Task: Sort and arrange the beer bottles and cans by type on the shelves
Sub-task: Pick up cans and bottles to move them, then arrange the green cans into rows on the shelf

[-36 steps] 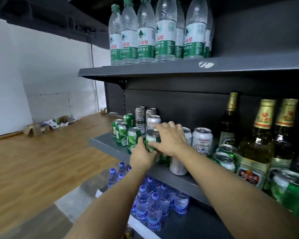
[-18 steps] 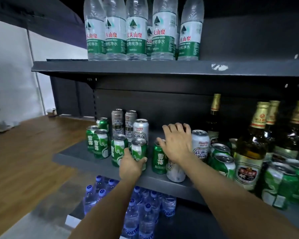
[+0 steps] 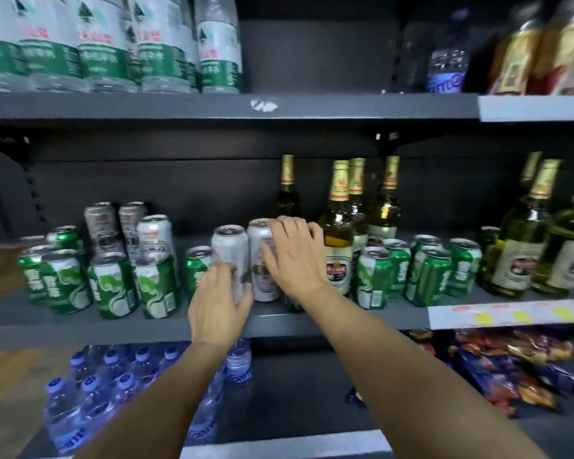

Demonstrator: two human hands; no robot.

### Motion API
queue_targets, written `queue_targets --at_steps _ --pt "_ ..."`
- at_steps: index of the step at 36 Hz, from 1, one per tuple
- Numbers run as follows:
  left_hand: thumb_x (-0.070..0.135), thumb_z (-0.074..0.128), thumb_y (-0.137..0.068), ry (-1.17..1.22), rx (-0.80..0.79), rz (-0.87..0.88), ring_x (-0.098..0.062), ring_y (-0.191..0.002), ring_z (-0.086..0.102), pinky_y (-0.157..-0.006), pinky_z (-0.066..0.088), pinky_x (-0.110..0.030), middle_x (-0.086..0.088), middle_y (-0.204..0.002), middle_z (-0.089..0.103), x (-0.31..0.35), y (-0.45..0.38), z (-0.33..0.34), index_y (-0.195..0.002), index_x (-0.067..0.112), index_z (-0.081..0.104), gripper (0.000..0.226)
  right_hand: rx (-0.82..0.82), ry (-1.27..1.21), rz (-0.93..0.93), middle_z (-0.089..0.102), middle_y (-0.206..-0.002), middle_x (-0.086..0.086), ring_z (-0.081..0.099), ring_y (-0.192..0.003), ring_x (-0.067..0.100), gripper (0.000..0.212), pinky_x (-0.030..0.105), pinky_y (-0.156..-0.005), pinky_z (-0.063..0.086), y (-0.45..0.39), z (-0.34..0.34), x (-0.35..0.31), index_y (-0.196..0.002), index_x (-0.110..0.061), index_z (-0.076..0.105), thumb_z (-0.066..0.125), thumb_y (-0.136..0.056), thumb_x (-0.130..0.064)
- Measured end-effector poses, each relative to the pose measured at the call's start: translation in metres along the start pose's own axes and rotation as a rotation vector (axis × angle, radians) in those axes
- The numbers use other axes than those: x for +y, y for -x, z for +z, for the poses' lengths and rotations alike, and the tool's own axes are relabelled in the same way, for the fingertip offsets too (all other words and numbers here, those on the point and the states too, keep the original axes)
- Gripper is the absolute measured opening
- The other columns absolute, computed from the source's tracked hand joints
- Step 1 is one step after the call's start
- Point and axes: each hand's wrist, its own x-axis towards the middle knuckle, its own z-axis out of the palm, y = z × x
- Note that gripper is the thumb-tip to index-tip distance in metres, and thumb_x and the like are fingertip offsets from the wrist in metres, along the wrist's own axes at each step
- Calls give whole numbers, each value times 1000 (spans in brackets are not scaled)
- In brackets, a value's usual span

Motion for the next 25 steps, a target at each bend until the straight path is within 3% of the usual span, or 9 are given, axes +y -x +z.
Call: queue_targets --at_steps 7,14,19,25 --pt "29 63 -89 43 -167 200 -31 -99 55 -69 45 -38 -11 -105 56 122 33 54 -111 6 56 32 -61 254 104 60 -97 1 55 -89 22 26 37 -81 30 91 -83 125 -99 -19 60 48 -84 -36" --pt "39 51 -95 218 -305 322 -22 -113 49 -80 46 -35 -1 -120 51 280 83 108 -127 14 50 40 -250 522 237 61 -88 3 59 -83 25 25 40 -80 47 193 -198 260 -96 -18 63 70 -79 -35" --pt "44 48 -95 282 -373 431 -18 -116 47 -88 43 -32 3 -122 50 394 119 138 -127 21 49 39 -261 691 280 59 -86 2 57 -81 26 22 40 -82 38 256 -279 347 -93 -18 62 68 -80 -33" --pt "44 46 -95 354 -458 579 -16 -121 43 -94 37 -29 6 -126 48 508 151 175 -126 22 49 38 -174 823 401 58 -81 3 57 -77 28 21 41 -82 35 320 -356 424 -89 -15 62 50 -83 -32"
